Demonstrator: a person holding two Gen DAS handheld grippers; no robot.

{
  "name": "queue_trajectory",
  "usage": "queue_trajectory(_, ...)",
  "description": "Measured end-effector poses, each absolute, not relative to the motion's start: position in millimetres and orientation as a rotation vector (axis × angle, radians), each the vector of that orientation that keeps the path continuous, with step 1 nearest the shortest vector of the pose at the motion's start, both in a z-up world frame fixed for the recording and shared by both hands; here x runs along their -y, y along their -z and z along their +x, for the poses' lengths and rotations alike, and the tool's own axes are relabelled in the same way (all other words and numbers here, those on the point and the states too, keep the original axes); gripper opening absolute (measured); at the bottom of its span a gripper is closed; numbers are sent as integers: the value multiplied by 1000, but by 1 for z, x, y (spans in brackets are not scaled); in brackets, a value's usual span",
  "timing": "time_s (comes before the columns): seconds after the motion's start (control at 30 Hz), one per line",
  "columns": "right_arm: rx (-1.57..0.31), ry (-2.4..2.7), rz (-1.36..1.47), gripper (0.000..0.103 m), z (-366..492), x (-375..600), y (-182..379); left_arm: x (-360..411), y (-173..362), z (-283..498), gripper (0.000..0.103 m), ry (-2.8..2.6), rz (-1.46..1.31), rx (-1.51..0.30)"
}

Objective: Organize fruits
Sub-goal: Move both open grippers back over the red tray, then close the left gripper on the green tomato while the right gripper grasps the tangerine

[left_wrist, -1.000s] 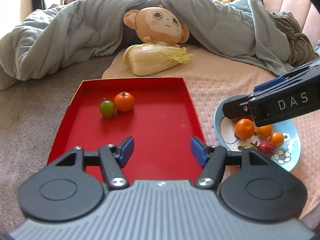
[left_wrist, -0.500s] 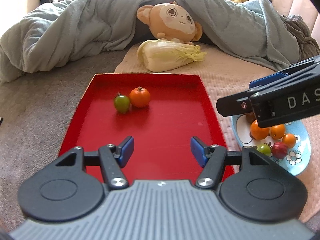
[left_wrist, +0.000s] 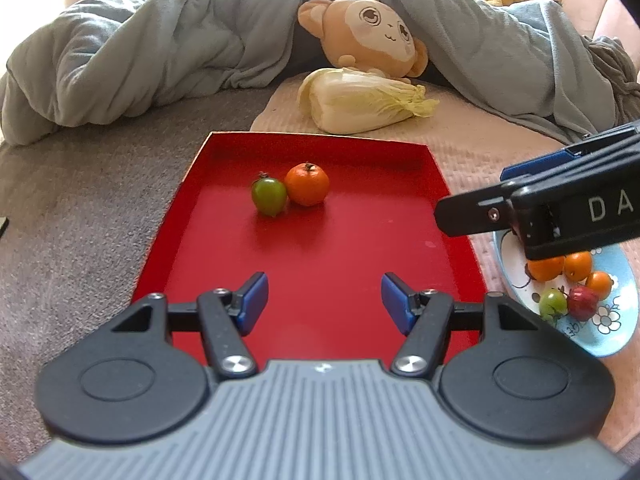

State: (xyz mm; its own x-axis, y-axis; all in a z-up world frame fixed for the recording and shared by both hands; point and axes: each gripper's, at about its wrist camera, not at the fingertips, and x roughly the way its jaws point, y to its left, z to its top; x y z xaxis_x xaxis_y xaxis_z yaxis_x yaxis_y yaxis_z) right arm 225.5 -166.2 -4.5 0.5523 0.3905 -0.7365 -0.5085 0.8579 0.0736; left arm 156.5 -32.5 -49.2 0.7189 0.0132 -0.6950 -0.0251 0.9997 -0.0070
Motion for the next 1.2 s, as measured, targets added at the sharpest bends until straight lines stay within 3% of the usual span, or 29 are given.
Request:
queue_trajectory(0.73, -760, -568, -155, 71, 246, 118, 8, -2, 57, 169, 65, -69, -55, -773)
queue_trajectory(1.2, -784, -454, -127, 69, 257, 136, 7, -10, 76, 227, 64, -81, 6, -776)
